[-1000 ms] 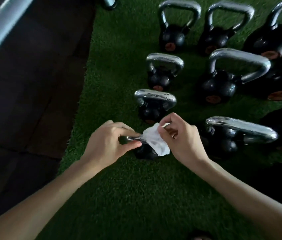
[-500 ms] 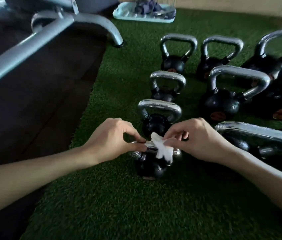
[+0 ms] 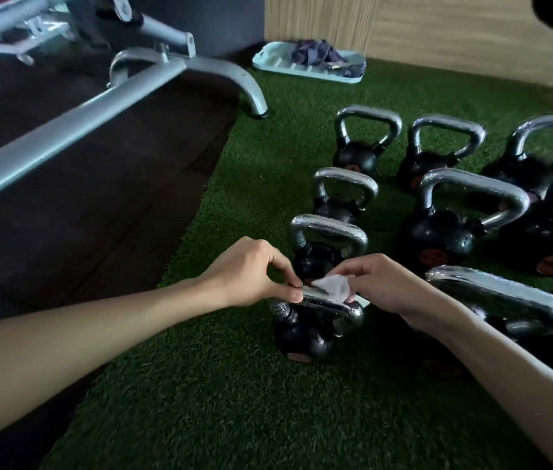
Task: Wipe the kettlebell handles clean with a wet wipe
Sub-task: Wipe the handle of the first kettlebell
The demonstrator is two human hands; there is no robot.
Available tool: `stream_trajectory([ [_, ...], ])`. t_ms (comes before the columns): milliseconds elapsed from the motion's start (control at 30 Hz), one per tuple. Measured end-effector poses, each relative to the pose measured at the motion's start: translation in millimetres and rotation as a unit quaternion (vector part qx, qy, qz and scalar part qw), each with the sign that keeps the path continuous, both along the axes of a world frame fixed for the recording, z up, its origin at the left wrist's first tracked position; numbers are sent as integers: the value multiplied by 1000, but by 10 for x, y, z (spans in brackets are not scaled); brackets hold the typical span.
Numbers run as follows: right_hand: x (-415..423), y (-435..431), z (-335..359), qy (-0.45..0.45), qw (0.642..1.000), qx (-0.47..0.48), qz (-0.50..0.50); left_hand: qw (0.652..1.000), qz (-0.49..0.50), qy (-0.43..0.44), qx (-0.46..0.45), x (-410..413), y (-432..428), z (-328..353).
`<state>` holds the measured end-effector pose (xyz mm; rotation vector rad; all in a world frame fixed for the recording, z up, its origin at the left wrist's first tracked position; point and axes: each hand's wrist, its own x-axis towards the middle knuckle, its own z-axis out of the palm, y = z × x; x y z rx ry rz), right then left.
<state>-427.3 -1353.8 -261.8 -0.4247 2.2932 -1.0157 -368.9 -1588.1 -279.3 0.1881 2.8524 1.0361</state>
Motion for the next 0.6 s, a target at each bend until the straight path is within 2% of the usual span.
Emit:
stream_trajectory([
  [200, 73, 19, 104, 61, 996, -1, 70, 1000, 11, 19, -19, 45, -5, -18],
  [367, 175, -36, -48, 254, 966, -2, 44, 996, -1, 39, -75, 37, 15, 26],
  [533, 257, 166, -145, 315, 948, 0, 43, 990, -17, 75, -117, 45, 53, 29],
  [600, 296, 165, -189, 311, 948, 10, 63, 988, -22, 90, -123, 71, 59, 52],
])
